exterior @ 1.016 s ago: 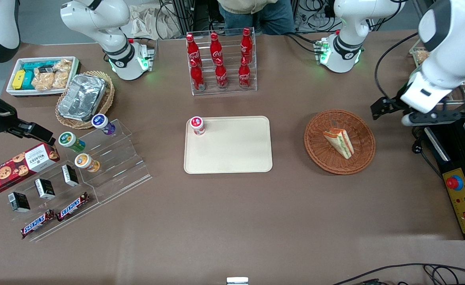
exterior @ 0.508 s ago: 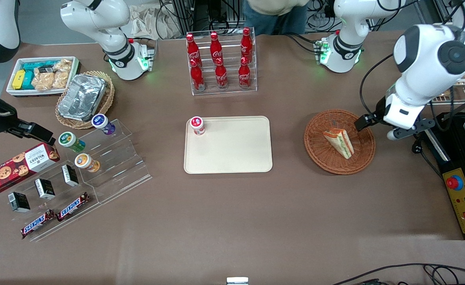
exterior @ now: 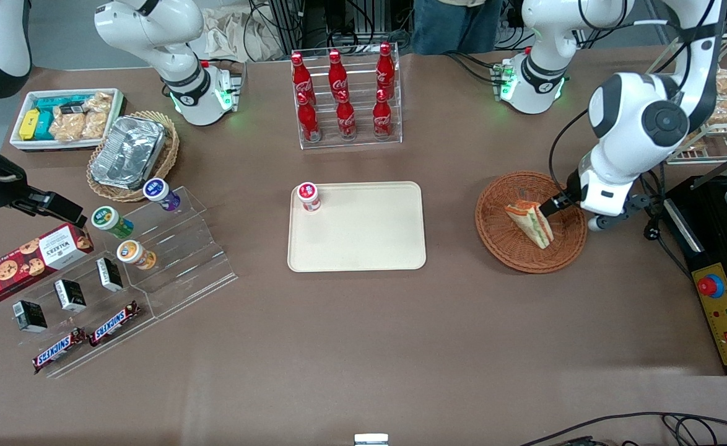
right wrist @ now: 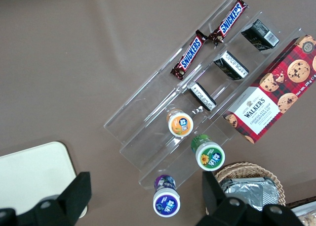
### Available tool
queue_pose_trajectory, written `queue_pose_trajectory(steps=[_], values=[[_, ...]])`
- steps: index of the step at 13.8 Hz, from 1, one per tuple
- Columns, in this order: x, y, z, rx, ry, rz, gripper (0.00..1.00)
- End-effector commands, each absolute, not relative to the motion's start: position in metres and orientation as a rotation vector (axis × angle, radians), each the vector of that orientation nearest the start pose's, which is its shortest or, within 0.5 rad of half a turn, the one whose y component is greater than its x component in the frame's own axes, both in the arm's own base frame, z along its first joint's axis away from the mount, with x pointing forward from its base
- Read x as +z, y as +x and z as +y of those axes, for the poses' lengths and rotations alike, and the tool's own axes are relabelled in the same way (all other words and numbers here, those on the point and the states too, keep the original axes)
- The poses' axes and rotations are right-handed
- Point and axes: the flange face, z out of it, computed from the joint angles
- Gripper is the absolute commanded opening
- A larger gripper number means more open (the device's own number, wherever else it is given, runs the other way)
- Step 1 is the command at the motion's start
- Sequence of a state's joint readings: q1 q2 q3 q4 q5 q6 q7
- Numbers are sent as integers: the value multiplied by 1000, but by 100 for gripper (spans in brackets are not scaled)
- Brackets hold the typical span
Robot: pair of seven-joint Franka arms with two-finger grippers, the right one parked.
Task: Place sandwich from basket to tray
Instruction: 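Lower the left gripper and close it on the sandwich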
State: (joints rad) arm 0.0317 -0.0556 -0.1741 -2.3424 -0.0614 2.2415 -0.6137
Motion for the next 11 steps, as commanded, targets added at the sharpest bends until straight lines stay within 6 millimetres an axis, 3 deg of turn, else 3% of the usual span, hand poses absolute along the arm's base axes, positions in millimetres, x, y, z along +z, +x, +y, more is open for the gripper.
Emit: queue_pose_trajectory(steps=[1, 4, 7, 11], values=[[320, 486, -76, 108, -3022, -867, 100], [293, 482, -77, 100, -2996, -969, 100], [278, 480, -95, 90, -2994, -1010, 100], [258, 467, -95, 27, -2988, -1086, 100]])
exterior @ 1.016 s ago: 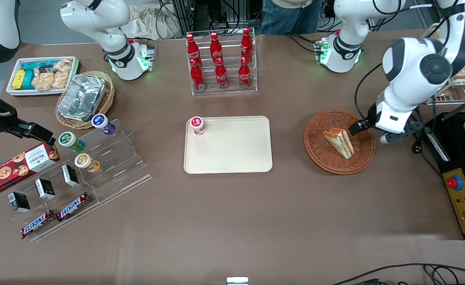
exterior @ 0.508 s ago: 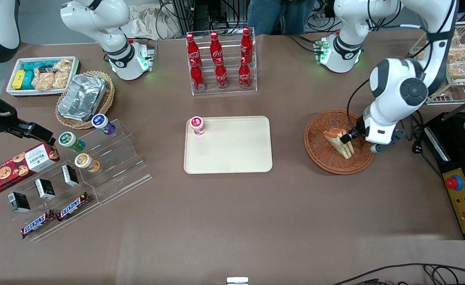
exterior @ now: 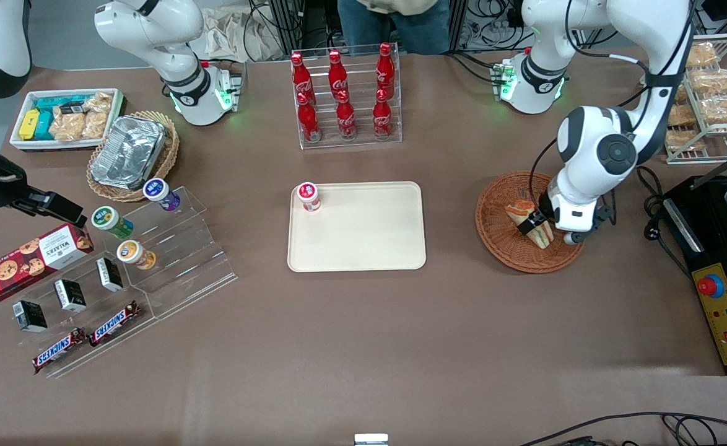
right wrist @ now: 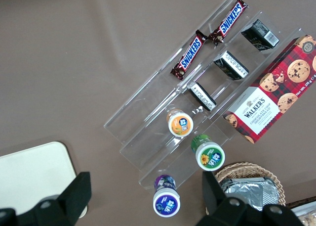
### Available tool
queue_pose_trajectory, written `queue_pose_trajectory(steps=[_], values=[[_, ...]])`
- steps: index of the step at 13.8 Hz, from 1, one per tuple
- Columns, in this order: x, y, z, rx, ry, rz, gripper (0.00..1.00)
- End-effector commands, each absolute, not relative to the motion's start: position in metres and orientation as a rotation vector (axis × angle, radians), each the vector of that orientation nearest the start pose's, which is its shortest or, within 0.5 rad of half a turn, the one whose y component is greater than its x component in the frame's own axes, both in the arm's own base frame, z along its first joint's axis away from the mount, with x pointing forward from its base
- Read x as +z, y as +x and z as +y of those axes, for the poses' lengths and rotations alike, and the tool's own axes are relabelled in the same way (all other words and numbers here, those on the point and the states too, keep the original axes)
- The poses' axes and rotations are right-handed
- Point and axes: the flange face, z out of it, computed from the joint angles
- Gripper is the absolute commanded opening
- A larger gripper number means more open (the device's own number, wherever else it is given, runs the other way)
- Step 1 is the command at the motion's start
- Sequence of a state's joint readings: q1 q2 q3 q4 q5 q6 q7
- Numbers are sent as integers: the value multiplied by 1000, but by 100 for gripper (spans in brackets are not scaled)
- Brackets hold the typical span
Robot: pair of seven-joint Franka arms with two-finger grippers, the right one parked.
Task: Place sandwich from basket to tray
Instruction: 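Lower the left gripper and close it on the sandwich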
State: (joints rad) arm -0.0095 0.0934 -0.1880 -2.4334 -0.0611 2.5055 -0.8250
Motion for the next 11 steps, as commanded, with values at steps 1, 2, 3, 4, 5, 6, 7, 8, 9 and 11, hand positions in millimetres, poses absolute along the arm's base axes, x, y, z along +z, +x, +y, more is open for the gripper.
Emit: queue_pose_trajectory(steps=[1, 2, 3, 4, 5, 6, 7, 8, 9, 11], values=[[256, 466, -94, 31, -2986, -1084, 95], [256, 466, -94, 29, -2986, -1088, 78], [258, 467, -94, 22, -2981, -1105, 57], [262, 470, -94, 13, -2969, -1147, 40], [265, 470, -94, 3, -2964, -1164, 22], [270, 470, -94, -5, -2965, -1161, 6], [278, 470, -94, -12, -2966, -1156, 0], [291, 473, -94, -7, -2959, -1124, 0], [307, 478, -95, 20, -2939, -1088, 0], [354, 500, -98, 71, -2914, -1078, 0]])
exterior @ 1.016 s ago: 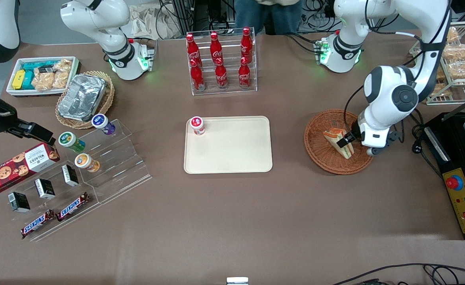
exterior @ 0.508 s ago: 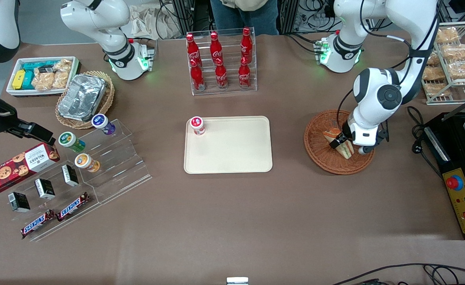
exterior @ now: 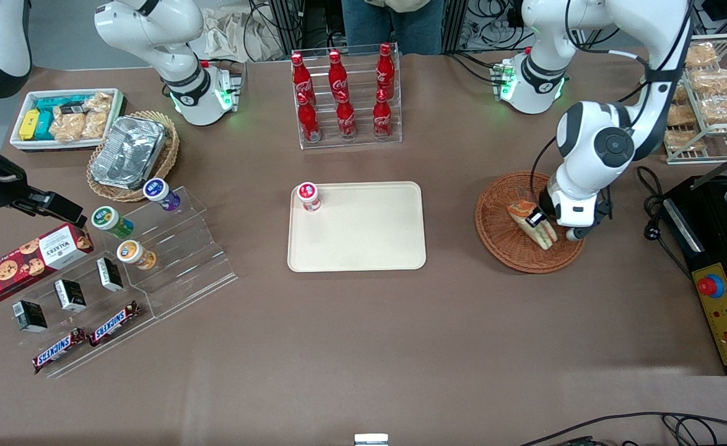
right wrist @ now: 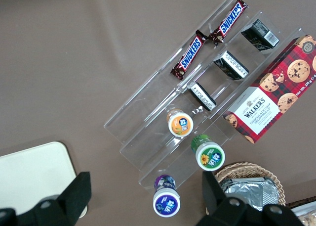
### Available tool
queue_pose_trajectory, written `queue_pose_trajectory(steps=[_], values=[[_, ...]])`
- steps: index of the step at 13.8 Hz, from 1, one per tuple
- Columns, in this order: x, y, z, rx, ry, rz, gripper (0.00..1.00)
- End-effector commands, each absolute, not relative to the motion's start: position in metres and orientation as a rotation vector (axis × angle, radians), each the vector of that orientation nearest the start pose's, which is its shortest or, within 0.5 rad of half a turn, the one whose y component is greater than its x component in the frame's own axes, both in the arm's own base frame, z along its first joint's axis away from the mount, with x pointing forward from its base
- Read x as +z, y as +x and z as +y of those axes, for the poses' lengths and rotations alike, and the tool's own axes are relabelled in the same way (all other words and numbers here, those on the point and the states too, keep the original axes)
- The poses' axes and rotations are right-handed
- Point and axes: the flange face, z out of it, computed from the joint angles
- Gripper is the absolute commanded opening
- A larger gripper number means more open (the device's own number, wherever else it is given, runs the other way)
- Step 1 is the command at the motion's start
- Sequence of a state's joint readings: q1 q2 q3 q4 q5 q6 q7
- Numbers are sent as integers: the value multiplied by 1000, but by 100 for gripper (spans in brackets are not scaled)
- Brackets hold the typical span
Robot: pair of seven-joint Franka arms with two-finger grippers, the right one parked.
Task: Place sandwich from basket to tray
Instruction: 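Lift the sandwich upright out of the basket with the left gripper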
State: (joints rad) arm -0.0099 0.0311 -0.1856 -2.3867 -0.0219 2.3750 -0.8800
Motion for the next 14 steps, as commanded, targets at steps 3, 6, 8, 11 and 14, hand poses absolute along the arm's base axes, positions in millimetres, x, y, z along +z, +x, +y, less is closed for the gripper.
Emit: queue_pose_trajectory(steps=[3, 6, 8, 11, 14], values=[[438, 532, -102, 134, -2895, -1064, 0], [497, 541, -108, 151, -2928, -988, 0], [519, 541, -113, 148, -2977, -859, 0], [528, 537, -122, 139, -2990, -802, 0], [540, 531, -147, 134, -3012, -725, 0]])
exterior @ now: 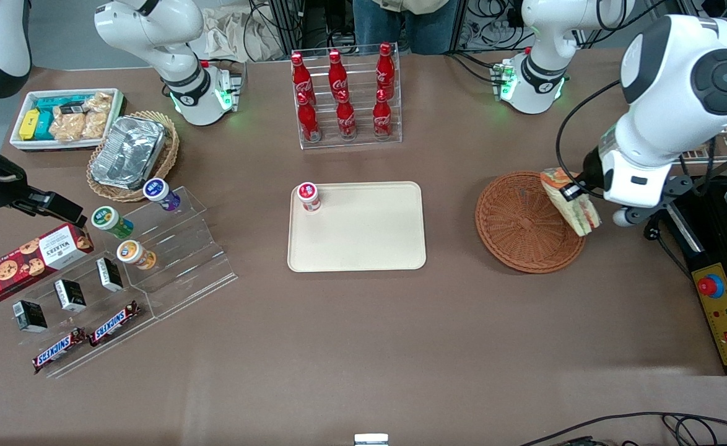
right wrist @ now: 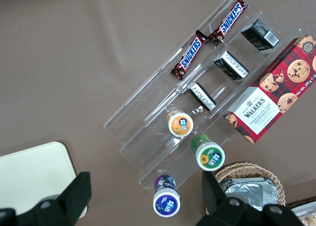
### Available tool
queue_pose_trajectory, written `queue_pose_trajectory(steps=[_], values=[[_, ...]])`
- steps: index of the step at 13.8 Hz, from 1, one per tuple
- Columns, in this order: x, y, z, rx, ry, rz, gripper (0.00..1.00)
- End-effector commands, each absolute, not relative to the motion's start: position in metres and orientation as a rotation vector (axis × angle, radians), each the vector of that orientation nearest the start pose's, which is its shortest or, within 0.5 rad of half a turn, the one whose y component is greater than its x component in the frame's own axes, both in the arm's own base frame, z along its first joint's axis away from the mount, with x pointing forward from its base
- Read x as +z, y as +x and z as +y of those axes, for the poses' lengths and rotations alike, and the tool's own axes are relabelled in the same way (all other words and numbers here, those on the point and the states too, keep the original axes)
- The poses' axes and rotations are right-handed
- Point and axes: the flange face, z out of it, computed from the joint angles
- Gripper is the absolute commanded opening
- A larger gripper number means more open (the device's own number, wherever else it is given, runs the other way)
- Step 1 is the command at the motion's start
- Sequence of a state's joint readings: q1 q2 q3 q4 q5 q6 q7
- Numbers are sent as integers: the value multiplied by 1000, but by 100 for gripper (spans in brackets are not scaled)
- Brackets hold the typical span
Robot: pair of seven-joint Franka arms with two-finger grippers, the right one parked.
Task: Place sandwich from basket to tray
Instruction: 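Lift the sandwich upright out of the basket with the left gripper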
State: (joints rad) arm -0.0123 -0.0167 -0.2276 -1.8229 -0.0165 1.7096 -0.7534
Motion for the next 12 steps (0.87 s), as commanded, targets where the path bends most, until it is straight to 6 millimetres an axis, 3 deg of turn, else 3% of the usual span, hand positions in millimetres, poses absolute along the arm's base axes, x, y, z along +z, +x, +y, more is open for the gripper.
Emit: queue_pose_trajectory(steps=[1, 3, 7, 9, 12], values=[[539, 529, -159, 137, -3021, -691, 0], [534, 526, -176, 142, -3030, -631, 0], [524, 528, -183, 187, -3091, -451, 0], [516, 530, -191, 243, -3127, -473, 0], [515, 528, -212, 190, -3159, -405, 0]])
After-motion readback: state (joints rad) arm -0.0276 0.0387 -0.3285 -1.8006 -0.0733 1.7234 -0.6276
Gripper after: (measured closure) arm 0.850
